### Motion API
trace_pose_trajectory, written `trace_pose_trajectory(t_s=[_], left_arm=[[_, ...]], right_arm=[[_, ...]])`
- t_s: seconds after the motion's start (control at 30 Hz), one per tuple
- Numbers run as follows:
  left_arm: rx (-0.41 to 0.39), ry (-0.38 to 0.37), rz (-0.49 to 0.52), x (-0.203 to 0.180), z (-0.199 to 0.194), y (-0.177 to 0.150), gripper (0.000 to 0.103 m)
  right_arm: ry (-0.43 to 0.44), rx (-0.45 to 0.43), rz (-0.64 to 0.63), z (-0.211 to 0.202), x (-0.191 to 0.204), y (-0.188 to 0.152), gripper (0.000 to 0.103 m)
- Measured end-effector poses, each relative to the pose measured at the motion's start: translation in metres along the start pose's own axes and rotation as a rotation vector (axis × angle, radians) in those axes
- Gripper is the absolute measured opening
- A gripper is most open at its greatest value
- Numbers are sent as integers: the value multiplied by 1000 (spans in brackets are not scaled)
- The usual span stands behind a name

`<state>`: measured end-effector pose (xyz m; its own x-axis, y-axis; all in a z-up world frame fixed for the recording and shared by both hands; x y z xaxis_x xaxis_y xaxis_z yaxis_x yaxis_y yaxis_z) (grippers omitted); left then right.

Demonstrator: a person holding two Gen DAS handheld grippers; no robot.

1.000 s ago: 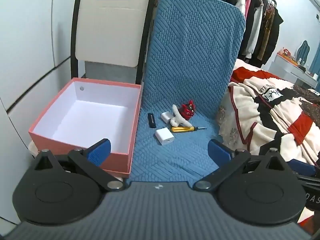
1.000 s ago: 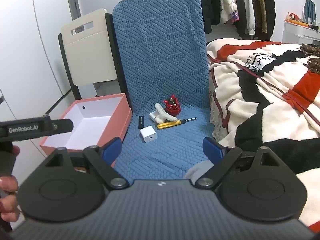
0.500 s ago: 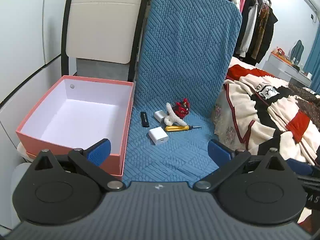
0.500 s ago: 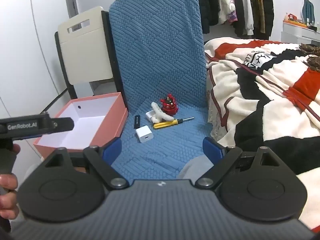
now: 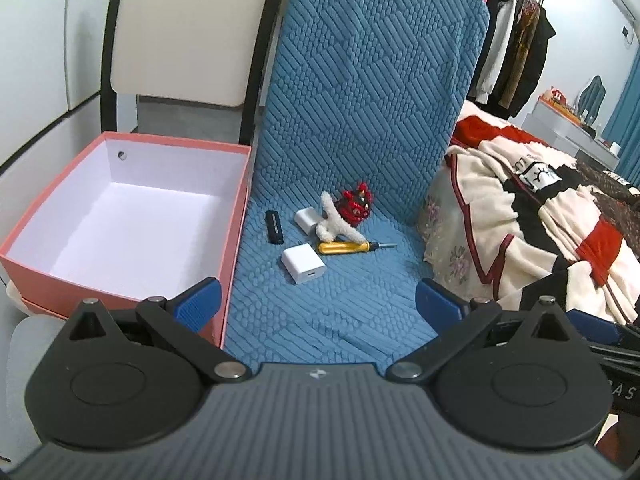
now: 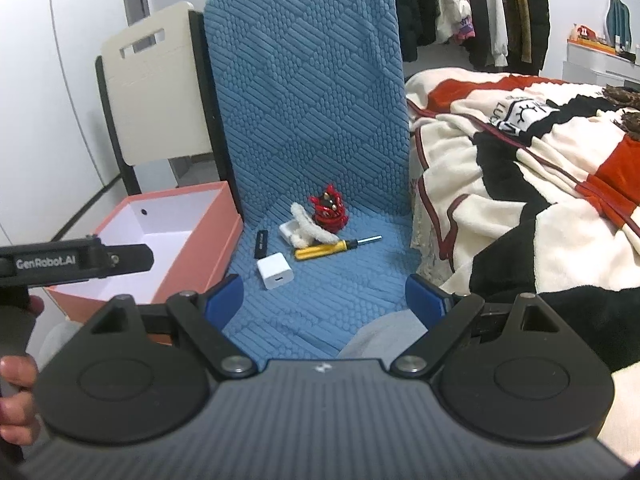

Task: Organize rigid objects
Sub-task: 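Move the right tool toward the red devil figurine on the seat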

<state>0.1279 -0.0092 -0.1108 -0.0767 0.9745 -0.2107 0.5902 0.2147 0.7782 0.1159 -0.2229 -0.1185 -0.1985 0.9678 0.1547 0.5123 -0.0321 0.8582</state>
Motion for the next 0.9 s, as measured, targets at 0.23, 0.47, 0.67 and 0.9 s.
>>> trace_pose_trajectory(t_s=[0.23, 0.47, 0.67, 0.9], left_arm=[[28, -5, 4, -2, 24, -7, 103], [34, -9, 26, 1, 26, -14, 103], [25, -24, 57, -3, 29, -21, 103], [25, -26, 50, -6, 36, -29, 103]], right_arm=[[14, 27, -2, 14, 4, -7, 89], [-12, 18, -1, 21, 0, -8, 89], [-17, 29, 14, 26, -6, -15, 89], [-7, 23, 42, 28, -12, -21, 89]])
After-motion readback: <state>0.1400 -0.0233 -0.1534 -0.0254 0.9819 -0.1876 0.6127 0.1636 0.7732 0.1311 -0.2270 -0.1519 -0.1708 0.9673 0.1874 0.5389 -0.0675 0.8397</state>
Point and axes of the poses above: each gripper's, at about its wrist camera, not at the fingertips, and z roughly the way its jaws point, x to its left, y to its top, the point moved 9 cm from there along z, roughly the way its jaws point, and after that the axes turned 3 degrees about -x, right-handed, at the moved point
